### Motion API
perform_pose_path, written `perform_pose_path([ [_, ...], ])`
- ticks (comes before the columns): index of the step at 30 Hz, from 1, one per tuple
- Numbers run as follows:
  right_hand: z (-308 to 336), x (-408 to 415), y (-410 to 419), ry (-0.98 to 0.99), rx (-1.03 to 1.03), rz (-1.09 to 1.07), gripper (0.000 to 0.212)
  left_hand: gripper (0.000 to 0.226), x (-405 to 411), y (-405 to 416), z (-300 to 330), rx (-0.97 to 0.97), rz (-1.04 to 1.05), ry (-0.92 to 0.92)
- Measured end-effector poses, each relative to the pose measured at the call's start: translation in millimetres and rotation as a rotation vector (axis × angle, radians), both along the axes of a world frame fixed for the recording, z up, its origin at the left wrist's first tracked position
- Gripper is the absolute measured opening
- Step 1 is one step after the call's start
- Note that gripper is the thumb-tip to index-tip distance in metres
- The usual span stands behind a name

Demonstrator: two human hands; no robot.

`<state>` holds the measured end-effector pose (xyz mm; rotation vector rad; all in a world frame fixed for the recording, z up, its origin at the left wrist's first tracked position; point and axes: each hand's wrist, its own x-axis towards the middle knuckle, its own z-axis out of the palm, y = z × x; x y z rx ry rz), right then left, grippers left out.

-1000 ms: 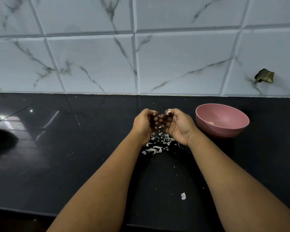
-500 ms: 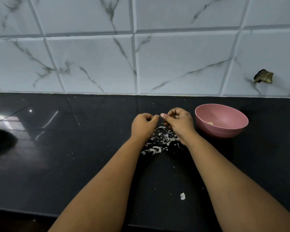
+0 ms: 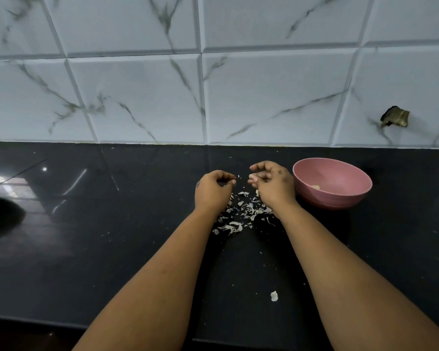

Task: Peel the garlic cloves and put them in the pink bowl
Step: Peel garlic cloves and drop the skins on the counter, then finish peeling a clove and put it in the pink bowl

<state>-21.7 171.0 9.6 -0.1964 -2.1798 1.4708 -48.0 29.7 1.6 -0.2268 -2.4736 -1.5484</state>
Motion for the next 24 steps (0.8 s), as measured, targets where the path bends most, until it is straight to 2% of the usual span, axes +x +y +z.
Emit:
perform_pose_path([
  [2, -0.9, 0.2, 0.8, 0.002, 0.06, -0.02, 0.023, 0.005, 1.7, -0.7, 1.7, 0.003, 0.016, -0.002],
  [5, 2.9, 5.4, -1.0, 0.018, 0.154, -0.067, 0.01, 0.014, 3.1, -3.6, 4.3, 0.027, 0.039, -0.003],
  [11, 14.6, 14.3, 1.0, 0.165, 0.301, -0.108, 0.008, 0.031, 3.1, -6.2, 5.3, 0.061, 0.066, -0.012],
  [14, 24.4, 16.6, 11.1, 0.294, 0.429, -0.185, 0.007, 0.032, 6.0, -2.4, 3.1, -0.037, 0.005, 0.043],
  [16, 33.5, 21.0, 23.2, 0.317, 0.462, -0.259, 0.007, 0.024, 7.5, 0.2, 1.7, -0.146, -0.058, 0.078],
  [18, 40.8, 29.1, 37.4, 0.3, 0.399, -0.335, 0.013, 0.006, 7.9, 0.7, 1.9, -0.276, -0.135, 0.086],
  [20, 45.0, 34.8, 49.1, 0.244, 0.276, -0.393, 0.021, 0.016, 7.1, -0.9, 0.4, -0.361, -0.211, 0.1],
  [22, 45.8, 36.0, 55.2, 0.17, 0.179, -0.433, 0.026, 0.019, 8.5, -1.5, 0.8, -0.352, -0.244, 0.121],
  [24, 46.2, 36.5, 56.6, 0.114, 0.181, -0.471, 0.03, 0.019, 11.2, -0.6, 0.5, -0.322, -0.238, 0.147],
])
